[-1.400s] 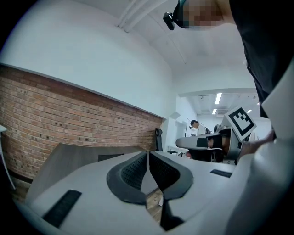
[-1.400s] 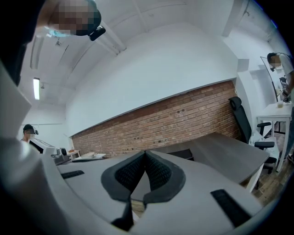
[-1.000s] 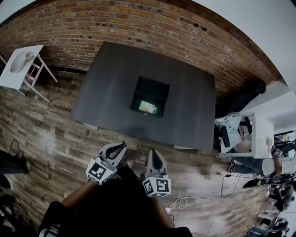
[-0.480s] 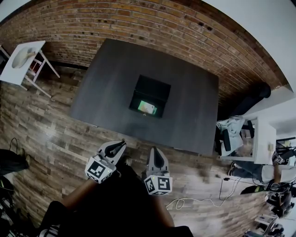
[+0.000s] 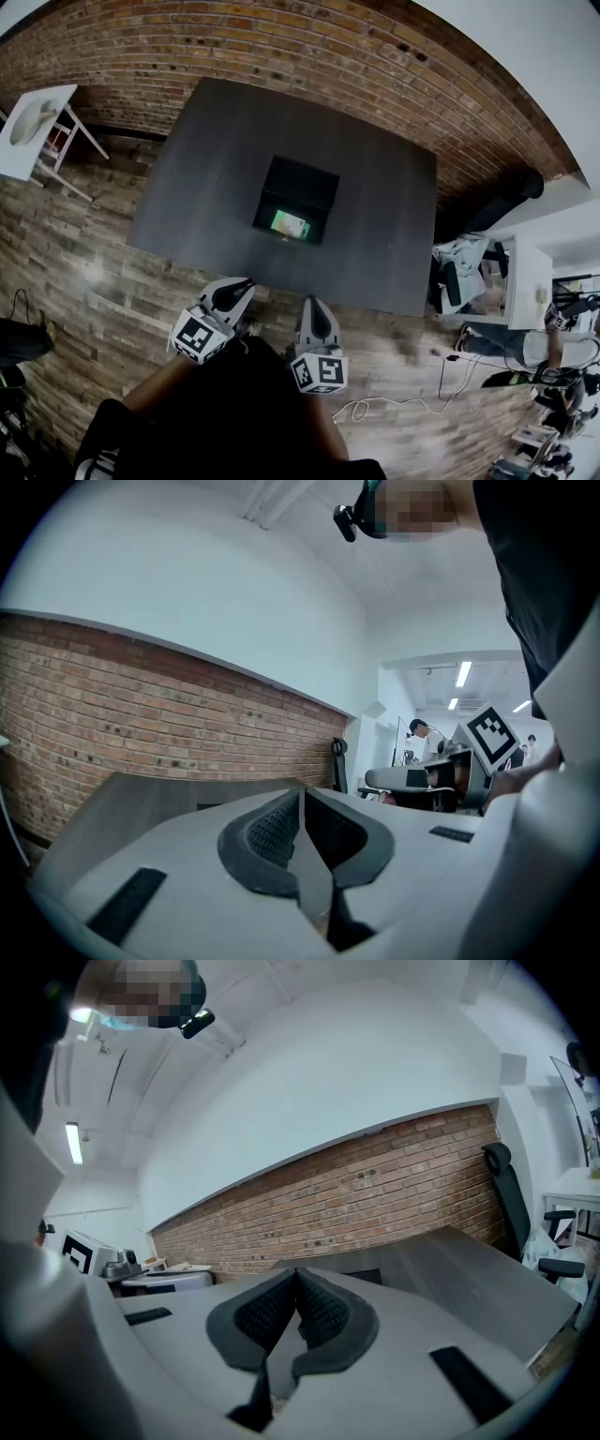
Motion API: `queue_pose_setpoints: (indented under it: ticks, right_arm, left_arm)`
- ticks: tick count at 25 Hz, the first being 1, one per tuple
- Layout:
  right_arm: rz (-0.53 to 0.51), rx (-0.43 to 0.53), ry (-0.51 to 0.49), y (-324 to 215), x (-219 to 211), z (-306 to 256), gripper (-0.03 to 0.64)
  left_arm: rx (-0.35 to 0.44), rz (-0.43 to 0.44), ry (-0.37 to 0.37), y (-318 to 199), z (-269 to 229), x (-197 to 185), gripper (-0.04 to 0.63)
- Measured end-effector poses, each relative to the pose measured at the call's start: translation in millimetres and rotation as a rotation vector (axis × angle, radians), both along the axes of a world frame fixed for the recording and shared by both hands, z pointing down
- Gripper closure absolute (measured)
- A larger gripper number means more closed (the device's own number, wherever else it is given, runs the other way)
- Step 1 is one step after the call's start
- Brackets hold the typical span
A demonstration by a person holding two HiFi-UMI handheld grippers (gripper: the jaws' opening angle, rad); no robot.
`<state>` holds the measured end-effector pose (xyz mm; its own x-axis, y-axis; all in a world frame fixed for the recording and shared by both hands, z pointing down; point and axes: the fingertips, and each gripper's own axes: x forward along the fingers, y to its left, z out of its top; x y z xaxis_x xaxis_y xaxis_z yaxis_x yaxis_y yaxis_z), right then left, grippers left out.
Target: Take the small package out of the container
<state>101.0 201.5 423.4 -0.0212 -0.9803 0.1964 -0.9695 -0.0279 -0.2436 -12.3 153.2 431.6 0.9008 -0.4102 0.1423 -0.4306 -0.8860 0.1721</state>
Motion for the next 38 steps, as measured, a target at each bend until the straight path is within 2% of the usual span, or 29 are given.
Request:
queue_pose_setpoints:
  ticks: [19, 25, 31, 38]
  right_arm:
    - [0.035, -0.093, 0.034, -127, 17, 23, 0.592]
    - [0.035, -0.154, 0.063, -157, 23, 36, 0.592]
    - [-0.029, -0.235, 0.097, -178, 38, 61, 0.592]
    - [-0.170, -0.326, 0.105, -196, 62, 103, 0.592]
  left_arm:
    - [-0.045, 0.113, 0.002, -137, 9, 27, 0.551]
    - [-0.071, 0.149, 0.006, -177, 17, 30, 0.551]
    - [-0.093, 0.156, -0.006, -198, 29, 42, 0.551]
    - [-0.122, 0.101, -0.044, -211, 50, 69, 0.551]
